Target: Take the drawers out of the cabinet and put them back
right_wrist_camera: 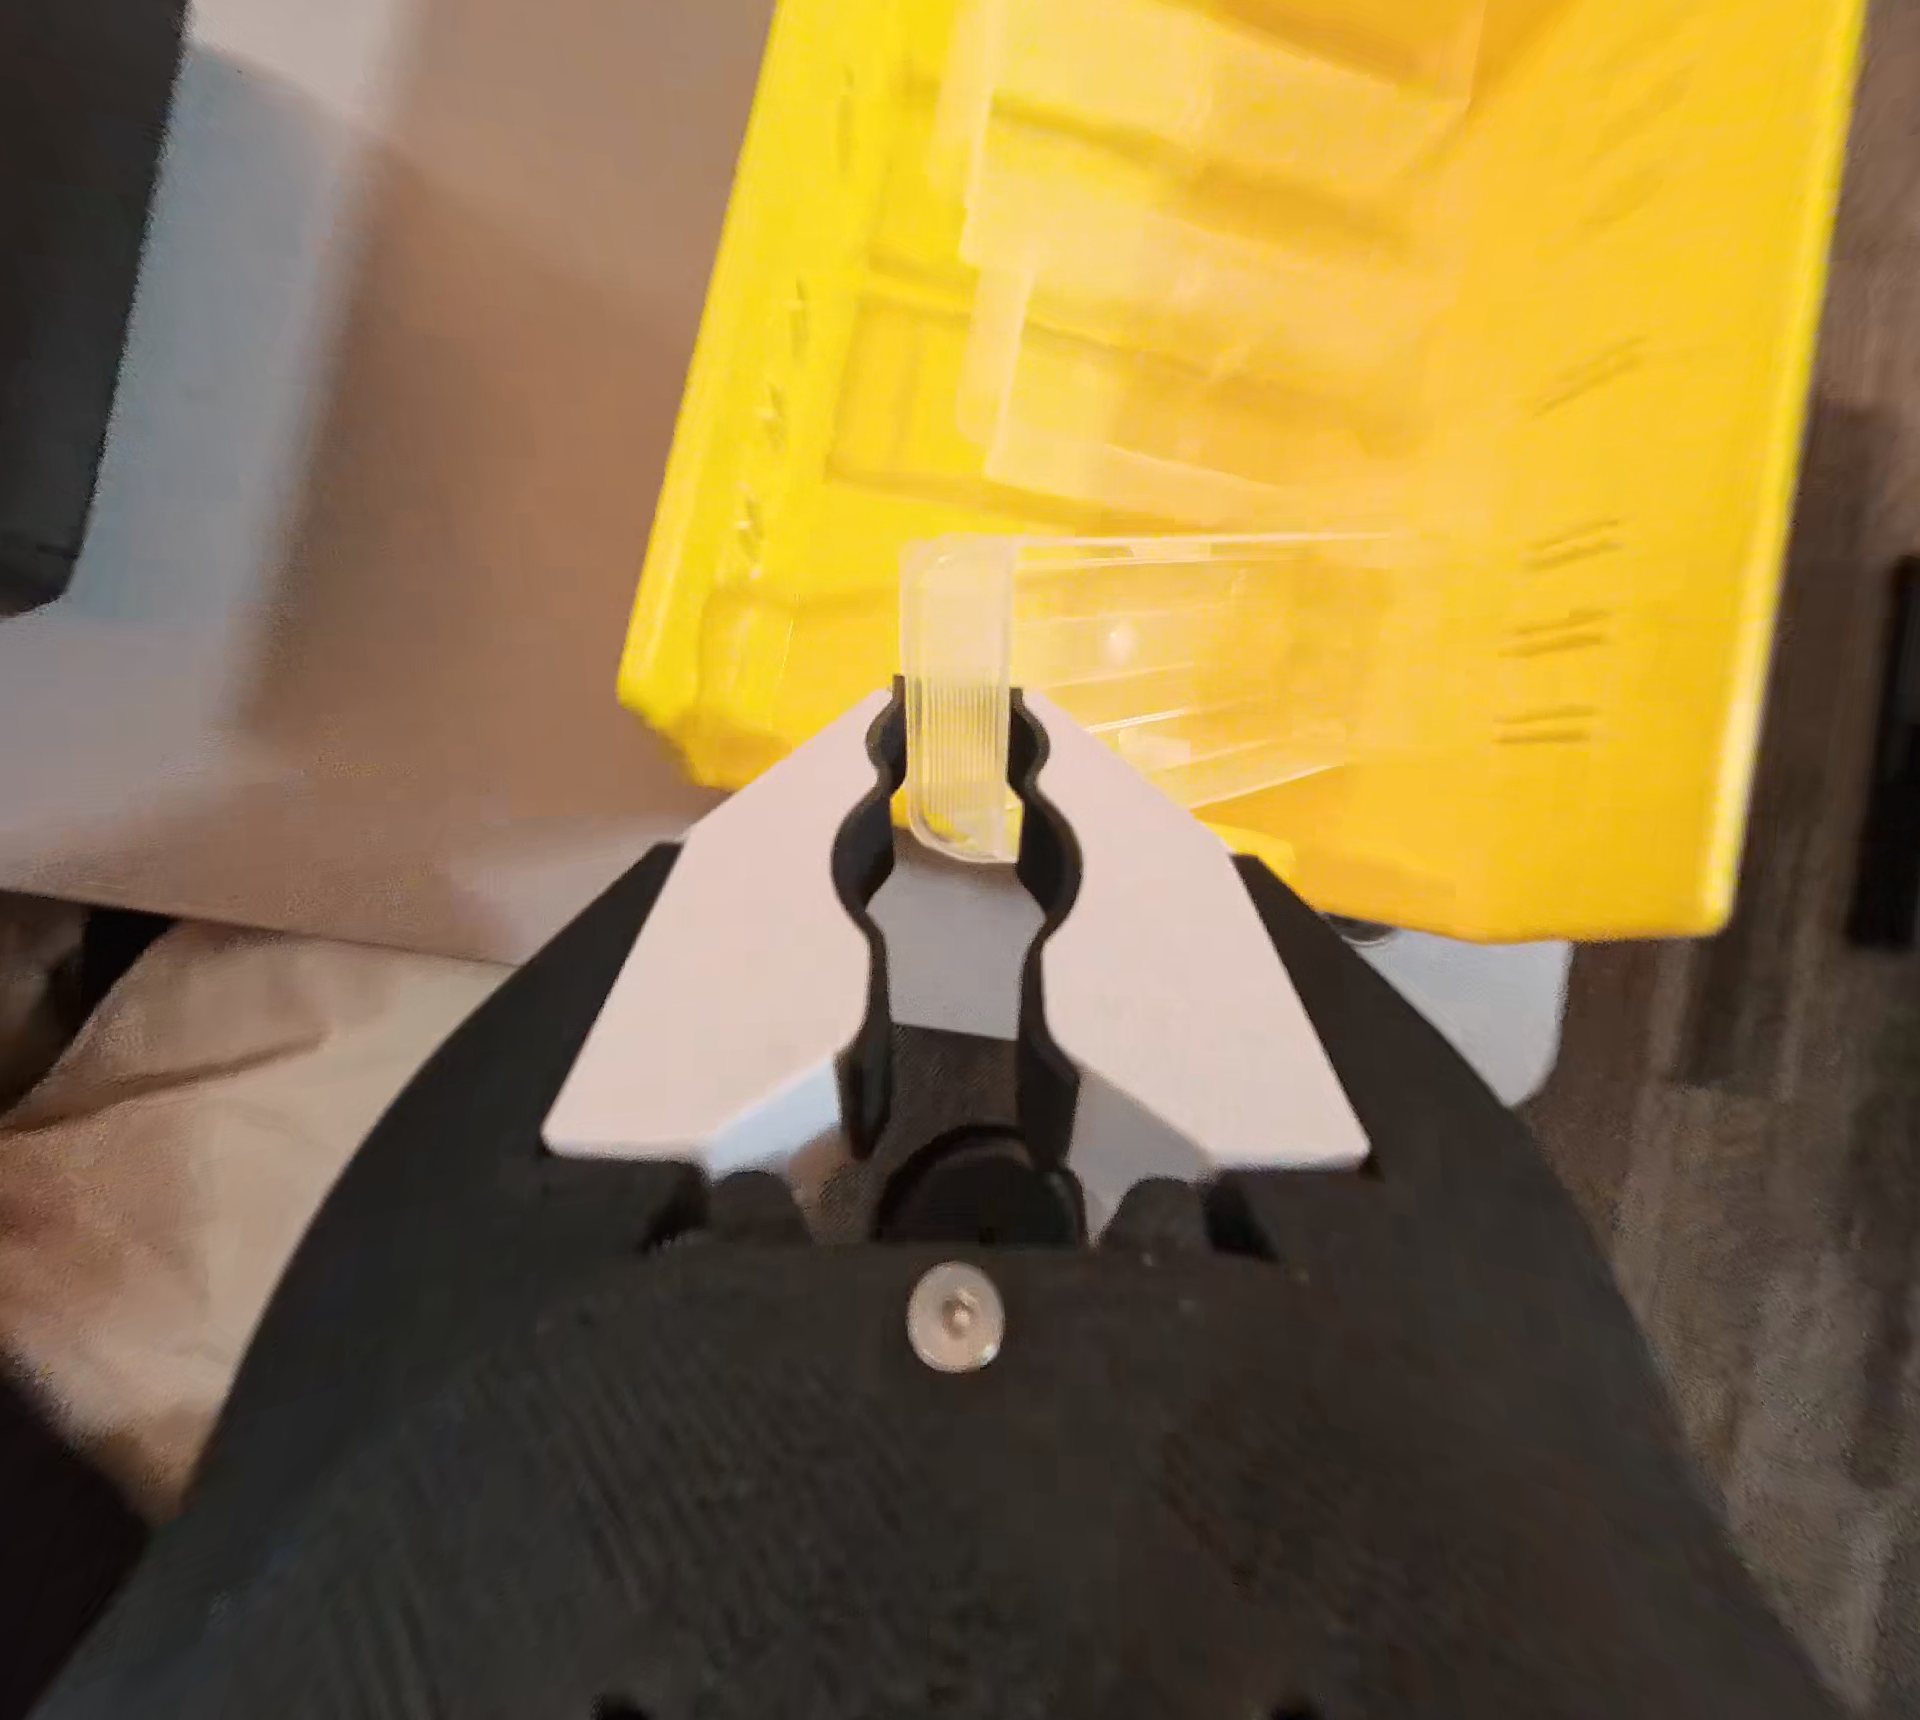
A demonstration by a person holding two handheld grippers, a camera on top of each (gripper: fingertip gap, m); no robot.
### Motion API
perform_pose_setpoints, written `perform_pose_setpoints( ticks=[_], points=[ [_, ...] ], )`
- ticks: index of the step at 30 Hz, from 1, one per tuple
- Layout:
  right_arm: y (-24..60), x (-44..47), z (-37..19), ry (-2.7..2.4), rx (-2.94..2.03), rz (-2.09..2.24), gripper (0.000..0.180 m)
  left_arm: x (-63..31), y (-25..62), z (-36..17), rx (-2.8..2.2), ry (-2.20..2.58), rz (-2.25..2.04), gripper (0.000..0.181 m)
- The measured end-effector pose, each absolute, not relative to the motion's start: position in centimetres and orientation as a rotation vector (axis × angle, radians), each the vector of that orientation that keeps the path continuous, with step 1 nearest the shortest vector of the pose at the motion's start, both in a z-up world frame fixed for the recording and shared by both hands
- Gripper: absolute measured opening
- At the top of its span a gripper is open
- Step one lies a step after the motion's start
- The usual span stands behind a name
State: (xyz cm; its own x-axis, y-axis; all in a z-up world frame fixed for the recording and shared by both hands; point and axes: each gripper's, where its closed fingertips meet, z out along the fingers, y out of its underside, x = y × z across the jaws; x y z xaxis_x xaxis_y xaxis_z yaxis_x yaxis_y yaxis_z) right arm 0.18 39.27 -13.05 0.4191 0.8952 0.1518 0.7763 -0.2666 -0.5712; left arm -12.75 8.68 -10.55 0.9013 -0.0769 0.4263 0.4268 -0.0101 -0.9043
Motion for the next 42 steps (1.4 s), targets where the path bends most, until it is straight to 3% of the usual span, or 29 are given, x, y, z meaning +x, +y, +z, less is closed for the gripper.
perform_pose_setpoints(
  ticks=[1, 11, 14, 17, 26, 34, 36, 39, 42],
  points=[
    [39.6, -0.1, -14.1, -1.406, -2.149, 0.27, 0.017, -12.7, 8.7, -10.5, -1.534, -0.283, -0.404, 0.047],
    [41.5, -3.6, -17.4, -1.35, -2.208, 0.318, 0.015, -13.0, 8.8, -10.8, -1.542, -0.294, -0.41, 0.046],
    [41.8, -3.6, -17.3, -1.354, -2.168, 0.325, 0.029, -13.0, 8.7, -10.6, -1.537, -0.275, -0.383, 0.047],
    [43.2, -3.3, -15.0, -1.269, -2.084, 0.347, 0.045, -12.7, 8.8, -10.6, -1.541, -0.252, -0.376, 0.047],
    [49.3, 2.8, -6.2, -0.8, -1.789, 0.515, 0.052, -13.3, 8.9, -11.1, -1.574, -0.32, -0.447, 0.057],
    [53.0, 7.3, -11.2, -0.691, -1.753, 0.522, 0.064, -13.4, 9.2, -11.3, -1.617, -0.378, -0.483, 0.056],
    [53.5, 7.2, -12.1, -0.67, -1.785, 0.573, 0.066, -13.8, 9.1, -11.6, -1.636, -0.418, -0.472, 0.064],
    [54.3, 7.0, -12.9, -0.61, -1.83, 0.642, 0.052, -14.6, 8.7, -11.8, -1.658, -0.481, -0.488, 0.069],
    [54.9, 6.5, -14.2, -0.624, -1.889, 0.645, 0.05, -15.0, 8.2, -12.2, -1.667, -0.499, -0.473, 0.072]
  ],
)
